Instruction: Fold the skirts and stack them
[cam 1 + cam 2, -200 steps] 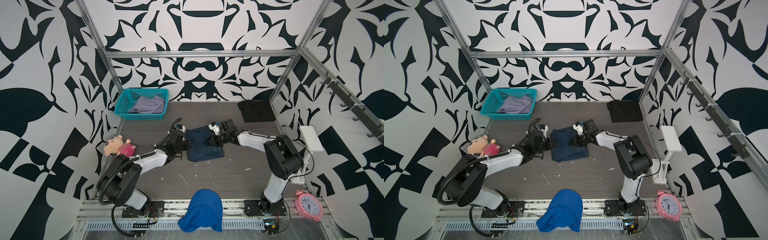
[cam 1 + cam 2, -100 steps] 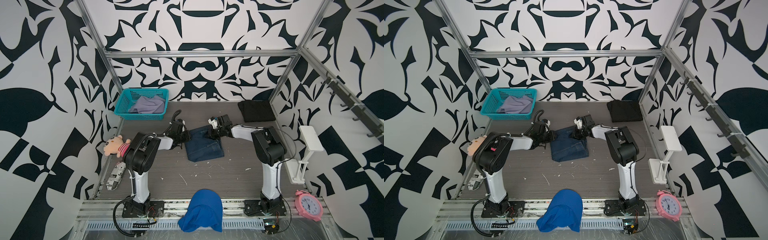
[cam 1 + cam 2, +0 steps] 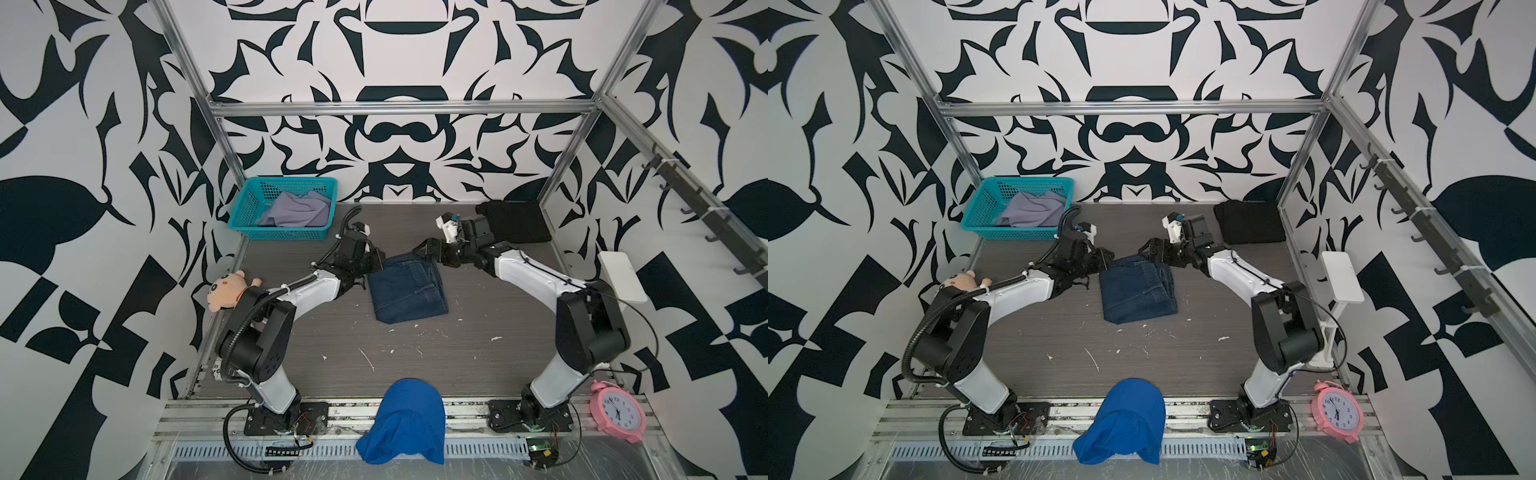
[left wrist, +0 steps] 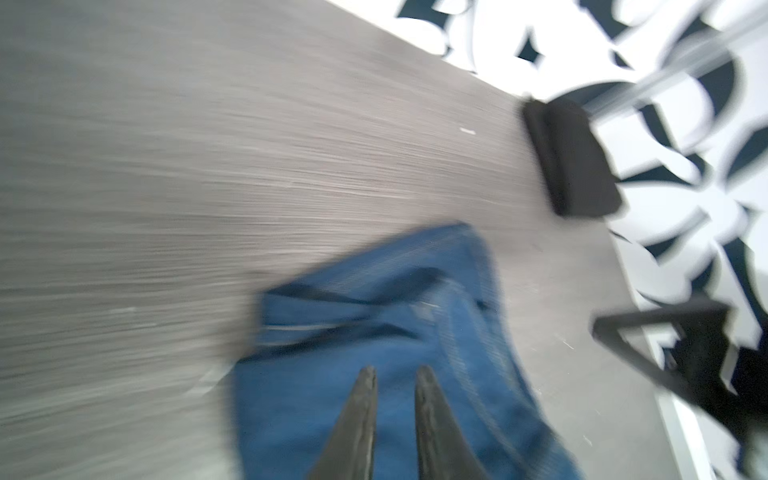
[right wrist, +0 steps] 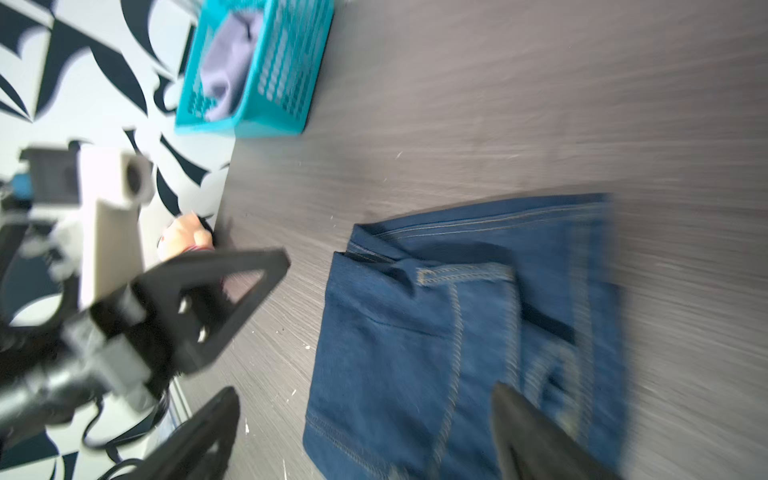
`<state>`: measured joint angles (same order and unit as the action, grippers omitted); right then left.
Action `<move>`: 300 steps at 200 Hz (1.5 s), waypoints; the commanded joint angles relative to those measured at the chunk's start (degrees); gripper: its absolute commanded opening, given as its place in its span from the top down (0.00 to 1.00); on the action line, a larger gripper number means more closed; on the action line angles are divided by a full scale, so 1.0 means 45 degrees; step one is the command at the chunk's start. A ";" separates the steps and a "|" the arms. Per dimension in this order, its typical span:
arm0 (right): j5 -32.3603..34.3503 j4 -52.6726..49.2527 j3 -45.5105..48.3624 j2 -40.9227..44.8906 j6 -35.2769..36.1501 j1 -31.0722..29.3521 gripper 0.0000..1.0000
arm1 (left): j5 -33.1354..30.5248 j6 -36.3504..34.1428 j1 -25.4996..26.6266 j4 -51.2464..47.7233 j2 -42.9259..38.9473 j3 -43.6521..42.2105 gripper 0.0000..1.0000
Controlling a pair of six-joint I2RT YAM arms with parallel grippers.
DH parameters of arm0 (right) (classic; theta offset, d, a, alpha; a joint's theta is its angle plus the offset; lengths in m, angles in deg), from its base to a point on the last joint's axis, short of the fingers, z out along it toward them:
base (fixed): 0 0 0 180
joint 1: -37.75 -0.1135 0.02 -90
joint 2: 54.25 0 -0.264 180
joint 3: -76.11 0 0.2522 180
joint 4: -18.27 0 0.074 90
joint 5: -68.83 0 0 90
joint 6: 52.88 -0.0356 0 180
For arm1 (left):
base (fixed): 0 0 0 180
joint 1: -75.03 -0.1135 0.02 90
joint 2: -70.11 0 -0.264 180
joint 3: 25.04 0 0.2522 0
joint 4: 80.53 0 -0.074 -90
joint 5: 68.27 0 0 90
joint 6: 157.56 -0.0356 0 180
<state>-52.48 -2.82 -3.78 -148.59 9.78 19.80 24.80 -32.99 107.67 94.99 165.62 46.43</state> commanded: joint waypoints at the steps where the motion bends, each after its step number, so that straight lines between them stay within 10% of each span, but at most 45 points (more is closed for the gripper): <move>1: 0.0295 -0.1266 0.1080 0.0047 0.0614 0.1026 0.01 | -0.0552 -0.0298 0.1386 -0.1490 0.0583 -0.0049 0.79; 164: -0.4074 0.4123 0.2357 -0.4308 -0.1817 0.0403 0.02 | -0.0611 0.0547 0.2824 -0.0583 0.2647 -0.0395 0.82; 201: -0.3409 0.3771 0.2354 -0.4557 -0.1641 0.0191 0.28 | -0.0759 0.0409 0.2837 -0.0695 0.2532 -0.0431 0.82; 216: -0.2885 0.3154 0.2294 -0.4639 -0.1332 0.0182 0.73 | -0.0809 0.0368 0.2825 -0.0734 0.2490 -0.0438 0.82; 242: -0.2476 0.2319 0.2002 -0.4759 -0.0929 0.0182 0.81 | -0.1075 0.0332 0.2824 -0.0707 0.2102 -0.0654 0.81; 258: -0.2252 0.2256 0.1904 -0.4595 -0.0824 0.0182 1.00 | -0.1293 0.0035 0.2819 -0.0744 0.1585 -0.0764 0.65; 300: -0.1973 0.1875 0.1177 -0.3899 -0.0570 0.0182 1.00 | -0.1700 -0.1490 0.2806 -0.0114 -0.0737 -0.0987 0.08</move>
<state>-65.73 11.36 3.61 -168.31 5.61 21.13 18.05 -35.16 119.98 92.54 169.22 42.89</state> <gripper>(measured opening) 0.144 0.762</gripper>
